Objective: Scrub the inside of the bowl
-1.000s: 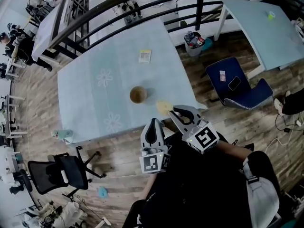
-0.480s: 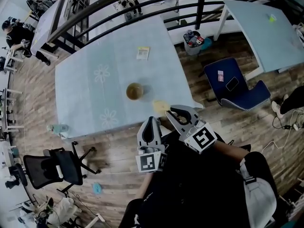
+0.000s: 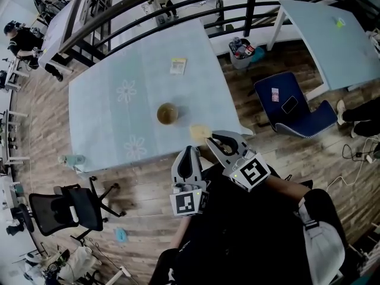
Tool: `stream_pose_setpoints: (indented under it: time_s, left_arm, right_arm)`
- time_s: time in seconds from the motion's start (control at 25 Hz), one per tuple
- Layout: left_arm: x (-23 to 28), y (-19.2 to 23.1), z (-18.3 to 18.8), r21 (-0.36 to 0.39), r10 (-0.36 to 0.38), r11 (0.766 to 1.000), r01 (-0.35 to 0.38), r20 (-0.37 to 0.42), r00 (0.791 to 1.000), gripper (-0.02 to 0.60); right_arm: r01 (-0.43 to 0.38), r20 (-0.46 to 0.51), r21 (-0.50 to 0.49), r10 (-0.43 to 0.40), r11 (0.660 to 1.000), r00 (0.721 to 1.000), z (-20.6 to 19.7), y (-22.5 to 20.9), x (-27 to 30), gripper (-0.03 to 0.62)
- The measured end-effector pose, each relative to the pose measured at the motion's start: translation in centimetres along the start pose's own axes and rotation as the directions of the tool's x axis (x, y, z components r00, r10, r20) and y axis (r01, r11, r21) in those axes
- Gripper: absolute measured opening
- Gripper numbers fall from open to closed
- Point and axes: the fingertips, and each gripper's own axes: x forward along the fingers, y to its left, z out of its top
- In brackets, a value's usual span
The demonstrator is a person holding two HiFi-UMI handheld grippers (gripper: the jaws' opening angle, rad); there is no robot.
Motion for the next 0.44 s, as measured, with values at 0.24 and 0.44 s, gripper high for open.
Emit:
stream_pose_setpoints:
  time_s: [0.24,0.44]
  left_arm:
    - [-0.24,0.05,-0.36,-0.014,0.002,1.000,-0.002,-0.009,1.000,0.014]
    - [0.12,-0.02,-0.92,-0.031,-0.009,0.999,0.008,-0.023,1.000,0.014]
  right_arm:
    - [-0.007,-0.022,0.005,0.007,1.000,1.000,-0.48,0.31,0.03,0.037]
    - [0.003,-0.024,0.025,-0.002,1.000,1.000,-0.88,-0.02,-0.16,0.037]
